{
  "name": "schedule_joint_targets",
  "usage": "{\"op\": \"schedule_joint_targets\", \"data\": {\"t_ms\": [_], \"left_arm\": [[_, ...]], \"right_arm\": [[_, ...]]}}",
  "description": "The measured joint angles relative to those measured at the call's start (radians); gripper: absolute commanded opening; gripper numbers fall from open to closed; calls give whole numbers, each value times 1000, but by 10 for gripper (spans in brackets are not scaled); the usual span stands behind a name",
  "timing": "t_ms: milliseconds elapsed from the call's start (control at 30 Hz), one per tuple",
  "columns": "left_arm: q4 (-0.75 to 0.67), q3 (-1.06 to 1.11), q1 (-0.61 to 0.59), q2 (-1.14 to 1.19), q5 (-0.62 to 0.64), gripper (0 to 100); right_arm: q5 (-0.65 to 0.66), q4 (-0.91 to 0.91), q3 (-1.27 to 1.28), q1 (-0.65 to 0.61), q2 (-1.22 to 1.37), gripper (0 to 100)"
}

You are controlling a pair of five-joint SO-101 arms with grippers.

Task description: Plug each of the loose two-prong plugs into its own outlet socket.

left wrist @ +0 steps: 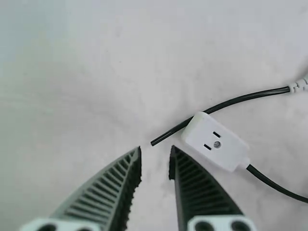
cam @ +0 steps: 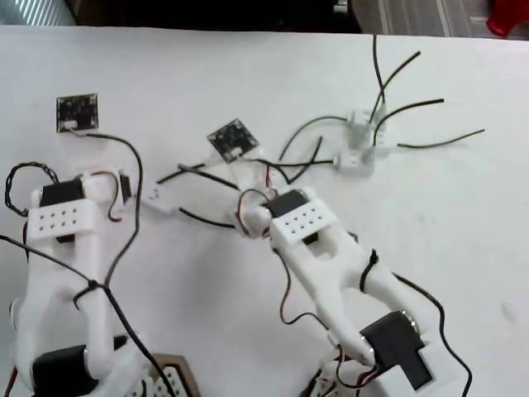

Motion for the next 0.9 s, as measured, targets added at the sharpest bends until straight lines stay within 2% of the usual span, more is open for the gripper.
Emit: {"op": "schedule_joint_targets", "data": {"t_ms": [300,633,900], "left_arm": [[0,0,0,0,0,110],[0,0,0,0,0,110],[0,0,0,0,0,110]], "right_arm": [[18,6,-23,8,54,16],[44,141,-201,8,232,16],[46,147,-209,8,218,16]]}}
